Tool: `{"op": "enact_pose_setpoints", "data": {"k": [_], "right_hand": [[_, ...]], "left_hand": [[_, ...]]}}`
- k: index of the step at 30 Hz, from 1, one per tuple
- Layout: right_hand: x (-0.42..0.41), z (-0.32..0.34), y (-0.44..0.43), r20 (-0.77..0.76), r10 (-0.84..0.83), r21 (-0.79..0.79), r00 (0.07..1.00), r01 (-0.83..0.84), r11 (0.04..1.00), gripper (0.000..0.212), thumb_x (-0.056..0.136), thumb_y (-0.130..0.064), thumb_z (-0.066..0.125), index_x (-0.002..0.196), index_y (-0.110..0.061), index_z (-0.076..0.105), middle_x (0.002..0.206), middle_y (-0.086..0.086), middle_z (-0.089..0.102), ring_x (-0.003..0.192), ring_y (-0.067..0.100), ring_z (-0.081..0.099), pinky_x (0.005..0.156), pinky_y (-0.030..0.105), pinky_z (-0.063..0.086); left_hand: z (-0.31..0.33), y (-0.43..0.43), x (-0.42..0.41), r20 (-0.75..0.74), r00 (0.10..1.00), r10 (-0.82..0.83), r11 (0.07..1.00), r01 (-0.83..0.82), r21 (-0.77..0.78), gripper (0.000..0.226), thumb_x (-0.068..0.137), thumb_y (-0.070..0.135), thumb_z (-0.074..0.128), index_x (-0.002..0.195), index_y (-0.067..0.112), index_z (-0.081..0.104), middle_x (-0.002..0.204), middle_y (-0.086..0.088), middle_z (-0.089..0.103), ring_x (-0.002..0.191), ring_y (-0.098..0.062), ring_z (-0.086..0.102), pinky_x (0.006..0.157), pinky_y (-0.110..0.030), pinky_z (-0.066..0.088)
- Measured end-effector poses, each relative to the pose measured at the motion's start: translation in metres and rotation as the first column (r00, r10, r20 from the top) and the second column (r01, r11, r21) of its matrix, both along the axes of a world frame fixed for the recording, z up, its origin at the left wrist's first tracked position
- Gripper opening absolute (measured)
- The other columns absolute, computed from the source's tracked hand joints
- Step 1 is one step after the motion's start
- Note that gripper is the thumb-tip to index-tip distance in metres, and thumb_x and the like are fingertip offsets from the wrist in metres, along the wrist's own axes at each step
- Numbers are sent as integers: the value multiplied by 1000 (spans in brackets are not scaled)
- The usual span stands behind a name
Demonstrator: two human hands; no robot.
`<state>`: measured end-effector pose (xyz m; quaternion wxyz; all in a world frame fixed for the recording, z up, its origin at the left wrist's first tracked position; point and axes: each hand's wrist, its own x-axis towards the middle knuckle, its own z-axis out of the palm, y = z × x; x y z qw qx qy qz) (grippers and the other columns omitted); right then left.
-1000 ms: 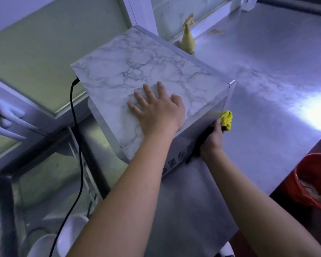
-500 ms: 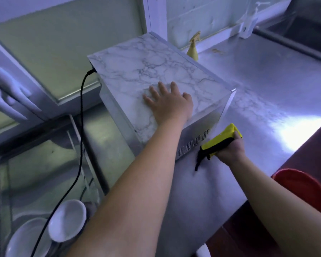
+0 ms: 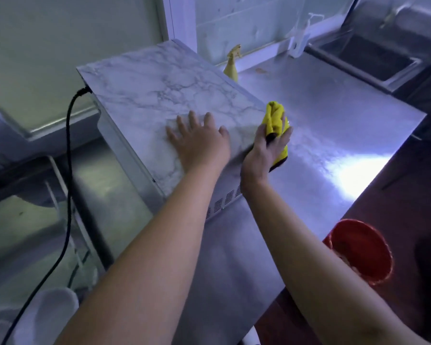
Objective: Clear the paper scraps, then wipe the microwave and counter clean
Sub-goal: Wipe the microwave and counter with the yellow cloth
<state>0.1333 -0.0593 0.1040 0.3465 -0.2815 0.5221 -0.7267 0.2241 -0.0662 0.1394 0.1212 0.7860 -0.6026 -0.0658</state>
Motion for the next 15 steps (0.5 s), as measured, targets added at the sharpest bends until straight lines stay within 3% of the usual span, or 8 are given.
{"op": "enact_pose_setpoints", "data": {"k": [3, 6, 8, 11, 13, 15], "right_hand": [[7, -25, -2, 7, -42, -62, 999, 43, 997, 63, 100, -20, 51, 154, -22, 19, 162, -4, 24, 149, 9, 23, 124, 38, 15], [3, -47, -7, 25, -46, -49, 999, 47, 998, 59, 99, -31, 52, 153, -24, 29, 154, -17, 33, 143, 3, 31, 121, 34, 22], [0, -78, -7, 241, -7, 103, 970, -18, 994, 58, 99, -36, 55, 152, -25, 34, 153, -12, 41, 139, 10, 41, 118, 38, 31], [-8, -125, -1, 592, 83, 234, 801, -270, 934, 54, 101, -42, 51, 150, -22, 39, 146, 2, 53, 133, 19, 51, 115, 44, 37], [-13, -142, 1, 713, 107, 219, 692, -366, 905, 52, 102, -44, 48, 147, -19, 43, 142, 5, 57, 130, 22, 54, 114, 45, 38], [-17, -145, 2, 756, 119, 209, 644, -410, 888, 52, 102, -46, 45, 145, -17, 47, 140, 6, 59, 130, 23, 54, 115, 45, 38]], "left_hand": [[-2, -1, -3, 24, 1000, 8, 1000, -8, -14, 54, 100, 45, 33, 151, 27, 33, 164, -7, 19, 151, -36, 9, 119, -58, 0], [-2, 0, -4, 42, 999, 13, 1000, -12, -21, 52, 100, 44, 33, 149, 27, 35, 164, -8, 20, 151, -34, 11, 119, -57, 2], [-2, 1, -4, 38, 999, 9, 1000, -8, -21, 52, 100, 44, 33, 150, 28, 34, 164, -7, 19, 151, -32, 10, 119, -56, 2], [-2, 1, -3, 19, 1000, 17, 1000, -16, -21, 52, 100, 44, 33, 150, 29, 34, 164, -6, 19, 152, -30, 10, 119, -54, 1], [-2, -1, -4, 29, 999, 25, 999, -24, -32, 51, 98, 44, 35, 147, 29, 37, 162, -6, 25, 150, -30, 14, 119, -54, 4], [-2, -2, -5, 41, 999, 33, 999, -31, -43, 51, 97, 44, 36, 145, 29, 39, 159, -5, 31, 148, -29, 19, 119, -54, 8]]}}
